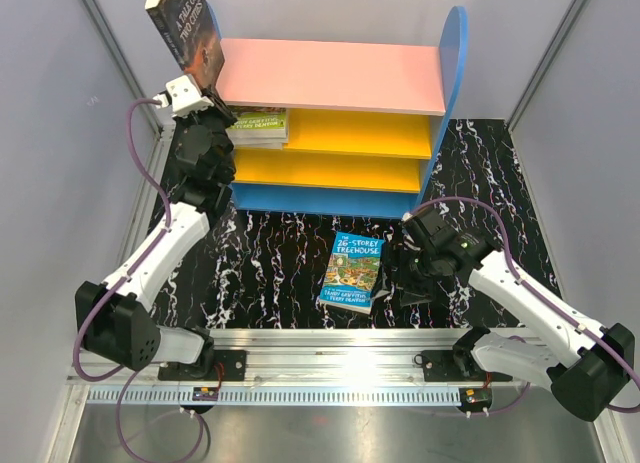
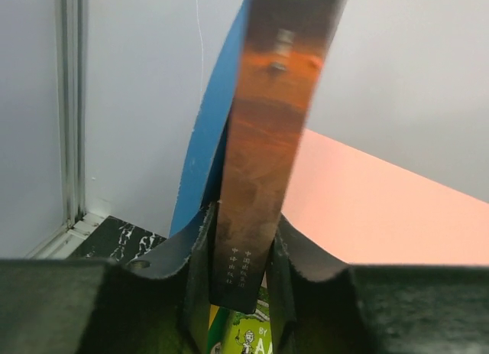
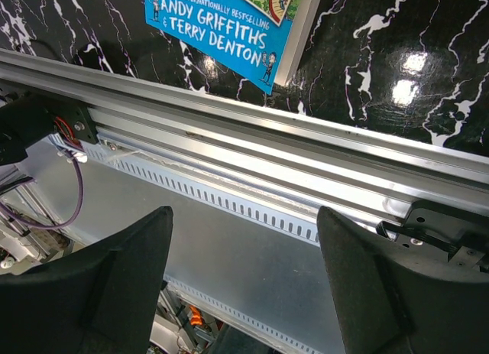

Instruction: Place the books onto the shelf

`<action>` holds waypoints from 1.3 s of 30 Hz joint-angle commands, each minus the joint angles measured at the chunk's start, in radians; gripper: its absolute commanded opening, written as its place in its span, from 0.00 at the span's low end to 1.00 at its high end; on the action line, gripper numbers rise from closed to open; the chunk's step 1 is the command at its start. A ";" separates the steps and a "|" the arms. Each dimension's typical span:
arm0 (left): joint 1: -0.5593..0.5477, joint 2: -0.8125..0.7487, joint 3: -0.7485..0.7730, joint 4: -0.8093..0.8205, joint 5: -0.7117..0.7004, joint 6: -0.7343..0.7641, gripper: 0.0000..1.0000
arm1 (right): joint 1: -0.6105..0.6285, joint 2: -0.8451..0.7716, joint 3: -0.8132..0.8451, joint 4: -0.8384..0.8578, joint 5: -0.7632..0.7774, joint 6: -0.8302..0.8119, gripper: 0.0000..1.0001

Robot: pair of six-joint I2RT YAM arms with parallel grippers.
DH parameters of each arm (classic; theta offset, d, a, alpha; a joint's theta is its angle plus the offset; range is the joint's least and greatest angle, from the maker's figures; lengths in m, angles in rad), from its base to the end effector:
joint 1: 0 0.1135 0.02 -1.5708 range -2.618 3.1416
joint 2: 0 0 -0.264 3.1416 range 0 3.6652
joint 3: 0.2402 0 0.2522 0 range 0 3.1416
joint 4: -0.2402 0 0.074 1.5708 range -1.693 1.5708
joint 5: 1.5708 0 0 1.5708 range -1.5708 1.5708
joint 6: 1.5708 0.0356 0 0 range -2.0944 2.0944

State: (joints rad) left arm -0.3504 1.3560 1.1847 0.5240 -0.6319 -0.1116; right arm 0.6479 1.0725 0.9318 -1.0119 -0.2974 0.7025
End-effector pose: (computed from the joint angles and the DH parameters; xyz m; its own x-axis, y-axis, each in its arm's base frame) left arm 0.3000 -0.0873 0.4243 0.3496 -0.2234 -0.9099 -0.2060 0.9291 -0.3073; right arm 0.1441 0.1222 0.2717 -0.9903 0.0253 -0.1369 -0.0420 0.8834 0.4668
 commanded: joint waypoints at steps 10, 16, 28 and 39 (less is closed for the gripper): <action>0.025 0.034 -0.019 -0.182 -0.176 -0.062 0.48 | 0.007 -0.019 -0.008 0.021 -0.002 -0.011 0.83; 0.024 0.031 -0.020 -0.196 -0.186 -0.072 0.53 | 0.007 -0.022 -0.008 0.021 0.001 -0.011 0.83; 0.053 0.009 -0.025 -0.234 -0.069 -0.166 0.00 | 0.007 -0.019 -0.016 0.022 0.000 -0.012 0.83; 0.053 0.023 0.004 -0.315 -0.061 -0.241 0.28 | 0.007 -0.014 -0.018 0.027 0.003 -0.017 0.83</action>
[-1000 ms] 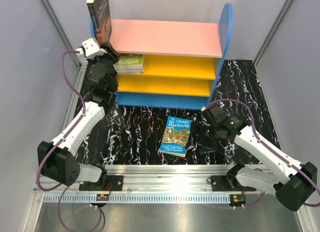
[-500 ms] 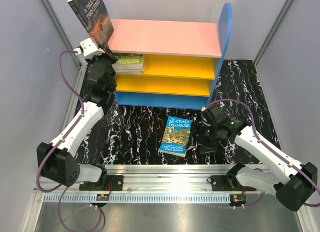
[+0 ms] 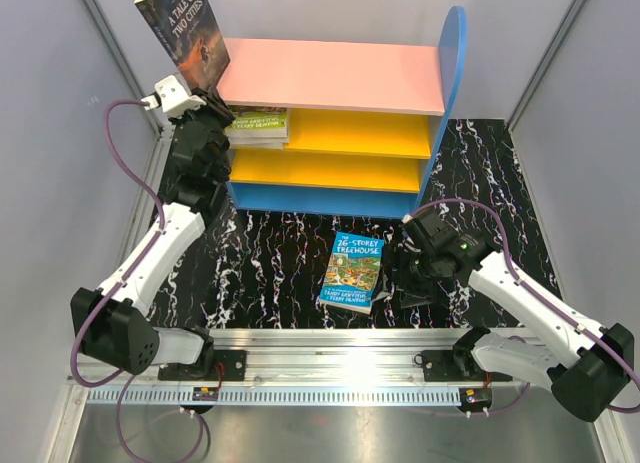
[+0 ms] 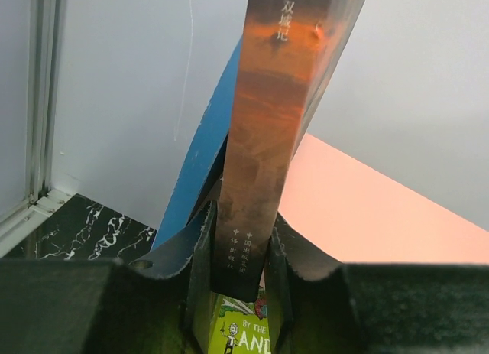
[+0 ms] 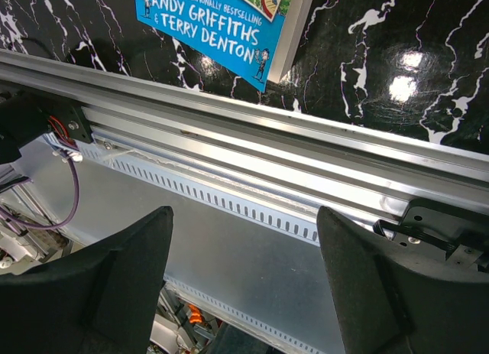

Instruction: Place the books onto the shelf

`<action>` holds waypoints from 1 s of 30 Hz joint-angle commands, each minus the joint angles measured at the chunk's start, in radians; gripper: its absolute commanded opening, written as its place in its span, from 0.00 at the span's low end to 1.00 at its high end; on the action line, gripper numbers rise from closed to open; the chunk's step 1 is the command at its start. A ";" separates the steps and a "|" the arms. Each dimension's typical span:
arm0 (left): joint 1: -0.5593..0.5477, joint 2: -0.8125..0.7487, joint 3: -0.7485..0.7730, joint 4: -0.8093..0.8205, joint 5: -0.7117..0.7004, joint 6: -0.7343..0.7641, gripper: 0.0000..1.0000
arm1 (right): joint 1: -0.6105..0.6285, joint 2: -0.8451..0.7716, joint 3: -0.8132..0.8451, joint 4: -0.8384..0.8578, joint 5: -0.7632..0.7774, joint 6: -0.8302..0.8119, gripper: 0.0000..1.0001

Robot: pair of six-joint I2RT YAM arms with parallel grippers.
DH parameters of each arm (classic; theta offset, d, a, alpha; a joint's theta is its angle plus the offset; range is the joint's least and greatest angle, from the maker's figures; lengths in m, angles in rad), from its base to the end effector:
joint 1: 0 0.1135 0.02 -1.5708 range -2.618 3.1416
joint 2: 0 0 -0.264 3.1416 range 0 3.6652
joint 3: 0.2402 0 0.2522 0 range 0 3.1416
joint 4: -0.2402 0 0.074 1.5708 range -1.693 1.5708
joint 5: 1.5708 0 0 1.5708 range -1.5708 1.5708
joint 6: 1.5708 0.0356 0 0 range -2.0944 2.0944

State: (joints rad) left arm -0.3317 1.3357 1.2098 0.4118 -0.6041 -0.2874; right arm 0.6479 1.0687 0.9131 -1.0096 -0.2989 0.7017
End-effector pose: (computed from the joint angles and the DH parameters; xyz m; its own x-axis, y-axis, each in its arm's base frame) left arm 0.2980 -0.0812 0.4281 0.3258 -0.3589 -0.8747 -0.1615 0.8904 -0.4256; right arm 0.1427 0.1211 0.2670 -0.9917 0.0231 -0.1267 -0.0383 0.8864 0.4614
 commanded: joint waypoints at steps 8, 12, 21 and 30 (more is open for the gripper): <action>0.034 0.036 -0.024 -0.223 -0.105 -0.084 0.35 | 0.006 -0.010 -0.003 0.028 0.001 -0.018 0.82; 0.034 0.028 -0.029 -0.238 -0.118 -0.087 0.45 | 0.007 -0.009 -0.003 0.031 0.000 -0.019 0.83; 0.034 0.013 -0.044 -0.251 -0.128 -0.088 0.47 | 0.006 -0.010 -0.010 0.034 -0.002 -0.022 0.83; 0.034 -0.004 -0.061 -0.245 -0.131 -0.084 0.47 | 0.007 -0.012 -0.014 0.034 -0.005 -0.022 0.82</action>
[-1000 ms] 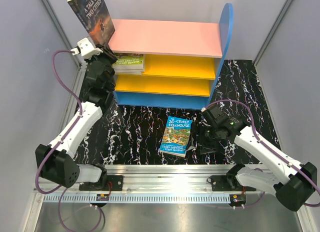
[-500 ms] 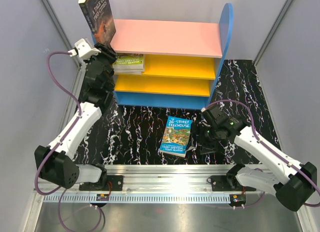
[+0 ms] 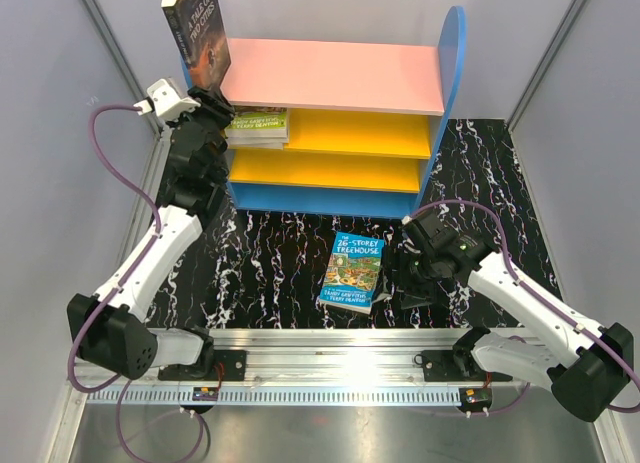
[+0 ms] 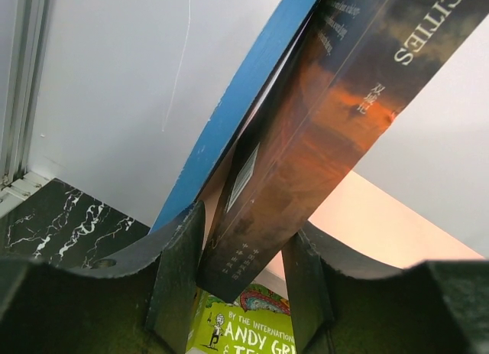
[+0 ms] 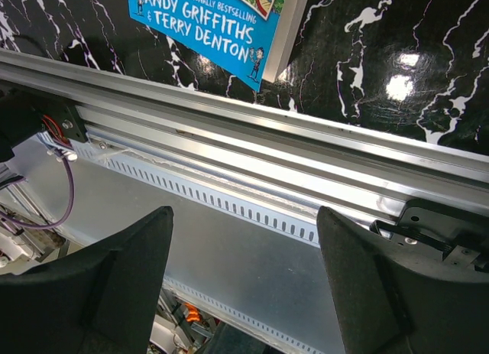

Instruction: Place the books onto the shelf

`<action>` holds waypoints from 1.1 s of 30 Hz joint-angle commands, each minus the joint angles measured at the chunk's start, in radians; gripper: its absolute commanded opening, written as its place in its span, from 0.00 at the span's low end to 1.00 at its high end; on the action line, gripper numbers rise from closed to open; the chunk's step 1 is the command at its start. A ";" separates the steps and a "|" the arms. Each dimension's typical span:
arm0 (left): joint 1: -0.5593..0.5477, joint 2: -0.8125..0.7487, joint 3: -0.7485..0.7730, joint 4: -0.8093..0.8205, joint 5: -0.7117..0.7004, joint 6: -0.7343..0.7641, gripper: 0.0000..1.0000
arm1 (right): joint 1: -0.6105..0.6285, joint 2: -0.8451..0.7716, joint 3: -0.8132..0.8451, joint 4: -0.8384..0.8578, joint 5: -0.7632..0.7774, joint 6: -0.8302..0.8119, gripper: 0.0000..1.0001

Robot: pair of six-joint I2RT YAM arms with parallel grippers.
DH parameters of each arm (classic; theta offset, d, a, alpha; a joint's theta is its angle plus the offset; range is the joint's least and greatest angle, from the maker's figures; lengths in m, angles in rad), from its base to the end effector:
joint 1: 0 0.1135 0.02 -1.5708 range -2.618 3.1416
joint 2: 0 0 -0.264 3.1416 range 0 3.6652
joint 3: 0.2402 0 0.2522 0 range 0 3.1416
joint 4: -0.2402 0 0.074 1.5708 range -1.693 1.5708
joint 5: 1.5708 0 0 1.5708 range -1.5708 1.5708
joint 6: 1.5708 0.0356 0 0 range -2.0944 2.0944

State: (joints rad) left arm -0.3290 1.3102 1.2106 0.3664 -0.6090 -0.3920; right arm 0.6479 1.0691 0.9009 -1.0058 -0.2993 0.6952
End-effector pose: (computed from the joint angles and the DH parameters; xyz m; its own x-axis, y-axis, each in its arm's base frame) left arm 0.2917 -0.0781 0.4311 0.3288 -0.4434 -0.8338 -0.1424 0.8496 -0.5079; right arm 0.1422 0.1208 0.2635 -0.9923 0.0166 -0.1226 -0.0416 0.8888 0.4564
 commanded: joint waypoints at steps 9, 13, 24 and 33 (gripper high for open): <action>0.031 0.021 -0.054 -0.218 -0.129 0.012 0.52 | 0.006 -0.012 -0.007 0.035 -0.006 -0.016 0.83; 0.031 0.017 -0.057 -0.225 -0.127 0.010 0.53 | 0.007 -0.014 -0.007 0.035 -0.006 -0.014 0.83; 0.031 -0.055 -0.112 -0.254 -0.075 0.008 0.55 | 0.007 -0.014 -0.014 0.045 -0.009 -0.014 0.83; 0.031 -0.135 -0.198 -0.300 -0.046 -0.028 0.54 | 0.006 -0.015 -0.028 0.065 -0.015 -0.010 0.83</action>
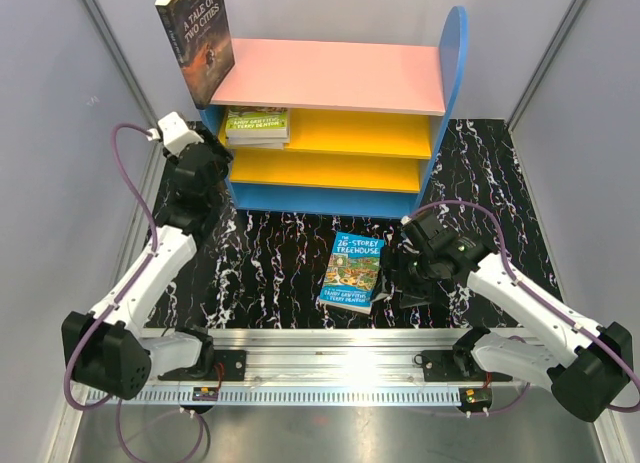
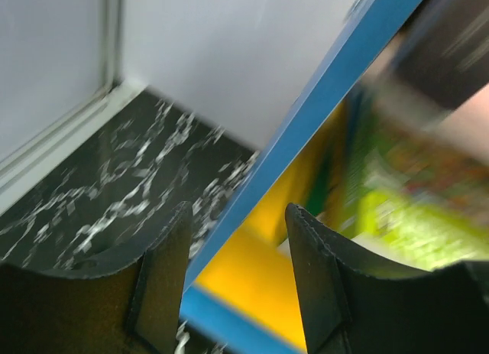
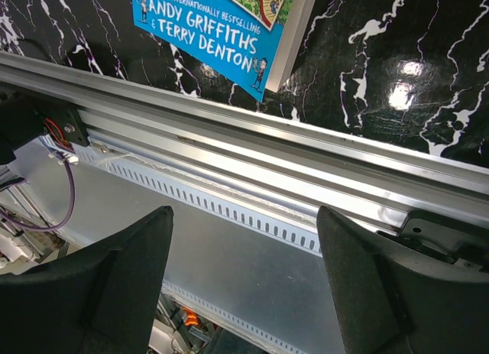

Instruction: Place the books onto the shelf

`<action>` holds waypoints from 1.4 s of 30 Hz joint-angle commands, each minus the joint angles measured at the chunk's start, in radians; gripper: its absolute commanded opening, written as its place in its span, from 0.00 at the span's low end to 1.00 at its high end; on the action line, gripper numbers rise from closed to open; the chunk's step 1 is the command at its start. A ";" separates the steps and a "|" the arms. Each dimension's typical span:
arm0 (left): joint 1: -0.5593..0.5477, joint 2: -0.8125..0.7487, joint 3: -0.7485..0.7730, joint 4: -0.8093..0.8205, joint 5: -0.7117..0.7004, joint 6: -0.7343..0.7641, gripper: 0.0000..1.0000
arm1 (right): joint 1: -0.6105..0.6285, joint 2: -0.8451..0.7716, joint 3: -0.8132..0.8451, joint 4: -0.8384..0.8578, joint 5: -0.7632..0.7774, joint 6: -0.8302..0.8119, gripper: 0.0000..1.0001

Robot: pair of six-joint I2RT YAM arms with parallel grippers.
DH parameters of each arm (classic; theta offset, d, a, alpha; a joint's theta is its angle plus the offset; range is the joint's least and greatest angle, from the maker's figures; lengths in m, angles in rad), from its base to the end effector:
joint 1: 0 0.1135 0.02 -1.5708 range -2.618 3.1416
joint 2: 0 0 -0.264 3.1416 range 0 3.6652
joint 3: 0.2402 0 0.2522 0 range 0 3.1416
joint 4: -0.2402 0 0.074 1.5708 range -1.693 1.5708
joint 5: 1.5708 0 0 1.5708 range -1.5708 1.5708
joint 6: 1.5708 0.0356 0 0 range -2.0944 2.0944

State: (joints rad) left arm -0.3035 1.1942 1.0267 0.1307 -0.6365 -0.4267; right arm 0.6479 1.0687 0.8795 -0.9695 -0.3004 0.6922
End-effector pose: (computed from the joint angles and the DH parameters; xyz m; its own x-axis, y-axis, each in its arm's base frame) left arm 0.2707 -0.0626 0.3735 0.1032 -0.3811 -0.9188 -0.3117 0.8648 -0.3937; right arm 0.1436 0.1219 0.2588 -0.9907 0.0148 -0.1353 -0.0502 0.8842 0.4644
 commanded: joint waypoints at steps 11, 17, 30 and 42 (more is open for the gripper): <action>0.006 -0.120 -0.103 -0.153 0.021 -0.004 0.54 | 0.006 -0.032 -0.020 0.046 -0.014 0.000 0.83; -0.020 -0.264 -0.252 -0.256 0.159 -0.027 0.63 | 0.006 -0.020 -0.017 0.054 0.010 -0.010 0.85; -0.161 -0.233 0.080 -0.324 0.118 0.106 0.92 | 0.004 0.485 0.947 0.030 -0.048 -0.132 0.80; -0.169 -0.295 0.293 -0.437 0.101 0.233 0.99 | 0.009 0.324 0.584 0.154 -0.083 -0.049 0.79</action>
State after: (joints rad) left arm -0.4671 0.9508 1.3163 -0.2497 -0.5419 -0.2348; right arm 0.6483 1.5272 1.4929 -0.8207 -0.3931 0.6441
